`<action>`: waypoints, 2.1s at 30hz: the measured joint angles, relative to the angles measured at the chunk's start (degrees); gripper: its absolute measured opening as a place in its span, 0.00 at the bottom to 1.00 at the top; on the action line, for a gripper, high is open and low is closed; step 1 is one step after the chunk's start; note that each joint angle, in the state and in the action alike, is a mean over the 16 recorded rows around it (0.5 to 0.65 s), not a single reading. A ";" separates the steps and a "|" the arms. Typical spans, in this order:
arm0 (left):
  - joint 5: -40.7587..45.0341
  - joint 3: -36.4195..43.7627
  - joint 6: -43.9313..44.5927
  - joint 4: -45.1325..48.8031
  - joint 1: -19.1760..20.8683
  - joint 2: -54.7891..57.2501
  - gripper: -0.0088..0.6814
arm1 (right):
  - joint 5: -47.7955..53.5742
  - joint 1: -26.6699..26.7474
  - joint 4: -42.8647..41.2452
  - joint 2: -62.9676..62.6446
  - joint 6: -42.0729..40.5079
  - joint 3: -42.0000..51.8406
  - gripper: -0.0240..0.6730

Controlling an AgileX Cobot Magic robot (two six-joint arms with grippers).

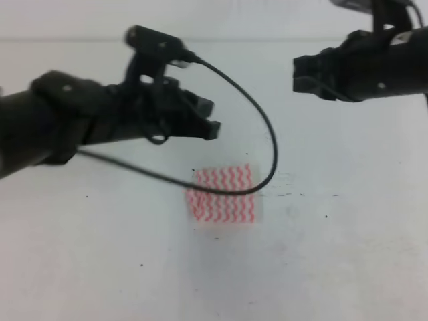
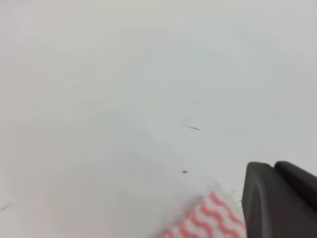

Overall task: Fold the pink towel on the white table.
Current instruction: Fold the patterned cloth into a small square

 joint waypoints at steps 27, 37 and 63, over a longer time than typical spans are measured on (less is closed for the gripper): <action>-16.07 47.66 3.25 -7.93 -0.01 -71.58 0.01 | -11.09 0.01 0.98 -53.58 -1.63 40.44 0.01; -16.60 58.85 3.21 -8.33 -0.05 -83.38 0.01 | -15.96 0.01 1.05 -72.61 -1.70 53.32 0.01; -22.39 66.60 3.07 -8.06 0.00 -83.78 0.01 | -38.09 -0.07 0.85 -85.11 -2.67 74.73 0.01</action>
